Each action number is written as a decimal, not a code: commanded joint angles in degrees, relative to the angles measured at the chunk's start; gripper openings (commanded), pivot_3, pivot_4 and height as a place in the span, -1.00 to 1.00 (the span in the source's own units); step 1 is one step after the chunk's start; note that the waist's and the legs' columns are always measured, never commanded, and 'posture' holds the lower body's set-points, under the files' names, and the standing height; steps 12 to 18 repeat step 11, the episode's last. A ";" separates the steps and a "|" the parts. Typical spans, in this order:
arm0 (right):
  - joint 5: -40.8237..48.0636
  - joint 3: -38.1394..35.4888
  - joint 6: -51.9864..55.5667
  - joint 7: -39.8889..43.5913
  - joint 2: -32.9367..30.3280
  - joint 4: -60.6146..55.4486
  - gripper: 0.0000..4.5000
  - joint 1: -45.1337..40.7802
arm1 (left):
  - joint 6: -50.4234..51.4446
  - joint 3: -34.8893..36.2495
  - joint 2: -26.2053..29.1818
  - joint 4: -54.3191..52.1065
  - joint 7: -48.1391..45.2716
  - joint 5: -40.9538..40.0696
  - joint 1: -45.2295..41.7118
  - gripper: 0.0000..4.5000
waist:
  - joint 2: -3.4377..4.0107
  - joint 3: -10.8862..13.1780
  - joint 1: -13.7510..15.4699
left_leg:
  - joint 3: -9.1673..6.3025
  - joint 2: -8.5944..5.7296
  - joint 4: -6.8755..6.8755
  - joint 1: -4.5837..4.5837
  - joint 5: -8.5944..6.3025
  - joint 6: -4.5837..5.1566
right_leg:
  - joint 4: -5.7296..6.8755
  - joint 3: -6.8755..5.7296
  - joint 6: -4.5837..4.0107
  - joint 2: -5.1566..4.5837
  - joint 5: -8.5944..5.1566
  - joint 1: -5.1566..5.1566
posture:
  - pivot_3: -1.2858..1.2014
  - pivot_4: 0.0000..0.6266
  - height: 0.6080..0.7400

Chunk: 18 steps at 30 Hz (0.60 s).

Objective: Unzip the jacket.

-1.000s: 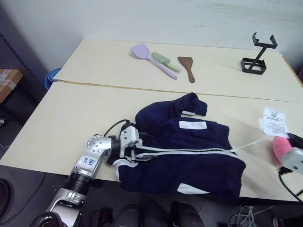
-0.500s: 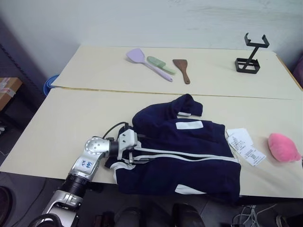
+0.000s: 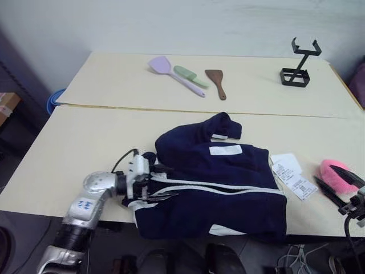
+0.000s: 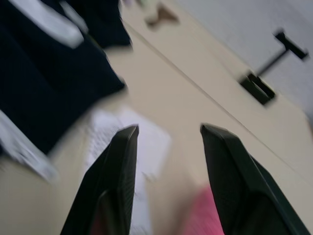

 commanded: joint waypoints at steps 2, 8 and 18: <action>4.97 1.16 5.58 6.05 0.50 -11.88 0.74 3.76 | -0.95 5.33 6.39 -4.96 -2.29 -0.55 2.67 1.00 | -0.03 0.01 0.18 | -0.01 0.01 0.00 -0.01 -0.06 -0.07 | 0.01 -0.01 -0.07 0.00 -0.04 -0.04 | 0.03 -0.52 1.00; -3.38 5.07 1.36 16.95 2.25 -9.00 0.99 7.89 | -8.71 10.58 11.68 -1.46 -5.29 1.46 10.82 1.00 | -0.17 0.10 0.55 | 0.03 -0.06 -0.02 -0.18 -0.22 -0.01 | -0.02 -0.01 -0.14 0.01 -0.08 -0.30 | 0.03 -0.52 1.00; -4.42 4.35 0.35 18.57 3.87 -5.92 0.99 6.58 | -10.45 12.14 12.49 -3.15 -5.24 1.67 13.96 1.00 | -0.26 0.15 0.57 | 0.06 -0.10 -0.02 -0.20 -0.25 0.04 | -0.04 -0.03 -0.15 0.01 -0.08 -0.31 | 0.03 -0.52 1.00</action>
